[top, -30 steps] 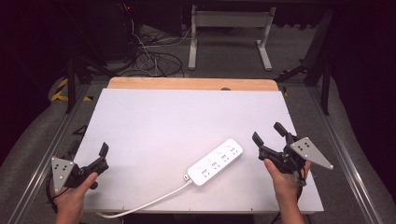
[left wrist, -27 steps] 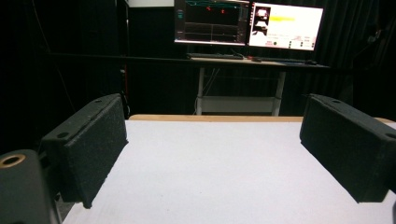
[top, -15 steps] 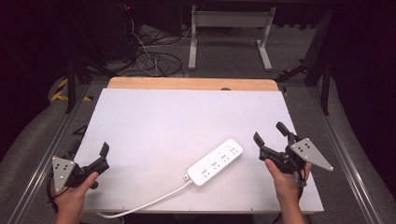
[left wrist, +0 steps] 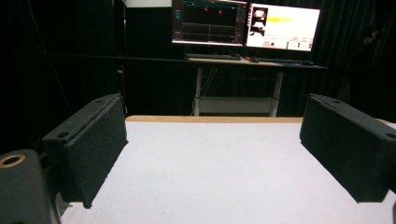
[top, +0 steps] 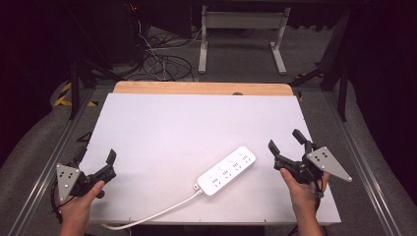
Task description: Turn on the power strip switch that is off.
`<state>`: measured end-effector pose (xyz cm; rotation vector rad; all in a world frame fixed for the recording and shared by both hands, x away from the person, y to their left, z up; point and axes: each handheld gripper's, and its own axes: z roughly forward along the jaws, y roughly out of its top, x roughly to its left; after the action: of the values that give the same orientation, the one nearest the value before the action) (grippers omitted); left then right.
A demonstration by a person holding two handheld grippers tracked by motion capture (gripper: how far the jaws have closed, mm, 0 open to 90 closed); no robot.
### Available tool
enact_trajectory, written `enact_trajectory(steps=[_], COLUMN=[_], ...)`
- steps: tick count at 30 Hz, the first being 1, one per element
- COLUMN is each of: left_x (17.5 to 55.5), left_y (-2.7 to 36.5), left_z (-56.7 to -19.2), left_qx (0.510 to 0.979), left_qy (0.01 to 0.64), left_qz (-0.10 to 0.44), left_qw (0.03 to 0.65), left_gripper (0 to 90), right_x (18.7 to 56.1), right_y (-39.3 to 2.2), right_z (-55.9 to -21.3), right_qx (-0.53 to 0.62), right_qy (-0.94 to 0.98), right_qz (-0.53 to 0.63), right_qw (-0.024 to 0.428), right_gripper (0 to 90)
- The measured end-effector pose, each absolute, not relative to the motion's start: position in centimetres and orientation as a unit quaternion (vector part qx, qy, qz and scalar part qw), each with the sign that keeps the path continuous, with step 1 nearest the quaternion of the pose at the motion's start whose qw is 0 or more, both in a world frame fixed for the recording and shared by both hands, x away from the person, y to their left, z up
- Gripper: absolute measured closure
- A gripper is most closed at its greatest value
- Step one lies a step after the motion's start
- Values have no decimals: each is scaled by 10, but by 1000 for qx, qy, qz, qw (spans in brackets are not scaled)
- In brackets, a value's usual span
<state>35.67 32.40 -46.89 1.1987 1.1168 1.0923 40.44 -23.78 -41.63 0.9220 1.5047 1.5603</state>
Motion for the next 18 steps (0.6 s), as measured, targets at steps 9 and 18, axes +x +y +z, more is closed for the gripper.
enact_trajectory(steps=[9, 18], left_x=[357, 358], left_y=[323, 323], left_z=[-470, -469], left_qx=[508, 507], left_qy=[472, 472], left_qz=[462, 464], left_qw=[553, 552], left_gripper=[73, 57], right_x=[404, 402], right_y=[-237, -240], right_z=[-416, -418], right_qx=[362, 358], right_qy=[591, 593], right_qz=[613, 613], right_qw=[380, 380], right_gripper=[155, 126])
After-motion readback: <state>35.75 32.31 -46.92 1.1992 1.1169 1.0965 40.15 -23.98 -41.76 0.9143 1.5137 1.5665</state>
